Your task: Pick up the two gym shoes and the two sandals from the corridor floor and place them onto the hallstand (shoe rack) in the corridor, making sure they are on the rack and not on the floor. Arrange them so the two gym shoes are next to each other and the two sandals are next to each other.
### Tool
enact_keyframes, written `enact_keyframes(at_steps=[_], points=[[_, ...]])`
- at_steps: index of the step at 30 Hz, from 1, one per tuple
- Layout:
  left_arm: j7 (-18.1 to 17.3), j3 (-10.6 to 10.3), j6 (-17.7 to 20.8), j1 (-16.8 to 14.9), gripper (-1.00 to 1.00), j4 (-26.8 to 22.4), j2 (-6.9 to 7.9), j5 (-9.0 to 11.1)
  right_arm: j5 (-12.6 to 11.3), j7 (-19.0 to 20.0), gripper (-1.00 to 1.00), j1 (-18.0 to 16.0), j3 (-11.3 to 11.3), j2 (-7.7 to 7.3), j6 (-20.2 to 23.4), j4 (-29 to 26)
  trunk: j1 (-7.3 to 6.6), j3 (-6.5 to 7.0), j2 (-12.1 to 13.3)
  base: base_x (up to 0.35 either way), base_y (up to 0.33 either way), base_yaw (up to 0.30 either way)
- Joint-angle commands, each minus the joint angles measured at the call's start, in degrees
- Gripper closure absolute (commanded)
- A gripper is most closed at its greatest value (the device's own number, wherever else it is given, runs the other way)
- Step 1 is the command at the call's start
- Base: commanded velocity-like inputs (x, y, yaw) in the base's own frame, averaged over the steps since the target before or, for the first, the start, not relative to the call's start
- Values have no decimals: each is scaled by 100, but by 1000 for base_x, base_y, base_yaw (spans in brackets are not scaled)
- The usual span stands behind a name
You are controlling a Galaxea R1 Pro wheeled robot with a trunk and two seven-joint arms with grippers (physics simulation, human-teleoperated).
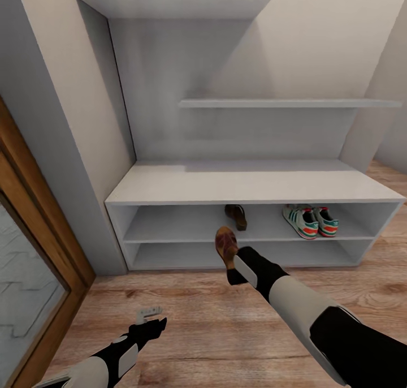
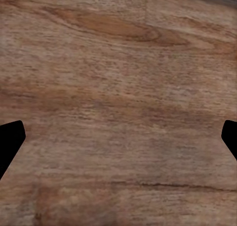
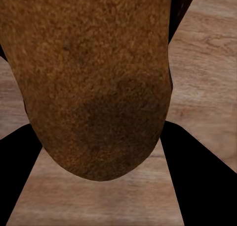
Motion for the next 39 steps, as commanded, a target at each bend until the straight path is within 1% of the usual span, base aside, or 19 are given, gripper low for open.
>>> enact_keyframes(at_steps=[1,11,13,15,17,22,29,39], points=[[-18,47,-15,-3,-100,4,0,-32,-65,-10,100,-5,41,-5,-9,26,-1,-5,-2,0,1,0],[-30,37,-6,-3,-100,5,0,-56,-64,44,100,-5,41,-8,-42,72,-1,-5,-2,1,0,0],[-19,25,251,-3,-100,2,0,-73,-63,46,100,-5,41,-8,-43,73,-1,-5,-2,46,0,0],[7,-7,850,-3,-100,-6,0,-90,-63,47,100,-5,41,-8,-44,72,-1,-5,-2,28,0,0],[16,-35,1073,-3,-100,-10,0,-112,-63,47,100,-5,41,-8,-44,69,-1,-5,-2,16,0,0],[37,-110,1396,-3,-100,-29,0,-184,-63,47,100,-5,41,-8,-40,57,-1,-5,-2,8,0,0],[43,-120,1454,-3,-100,-140,0,-205,-63,47,100,-5,41,-8,-36,54,-1,-5,-2,134,0,0],[44,-108,1461,-3,-100,-162,0,-207,-63,47,100,-5,41,-8,-35,54,-1,-5,-2,126,0,0]])
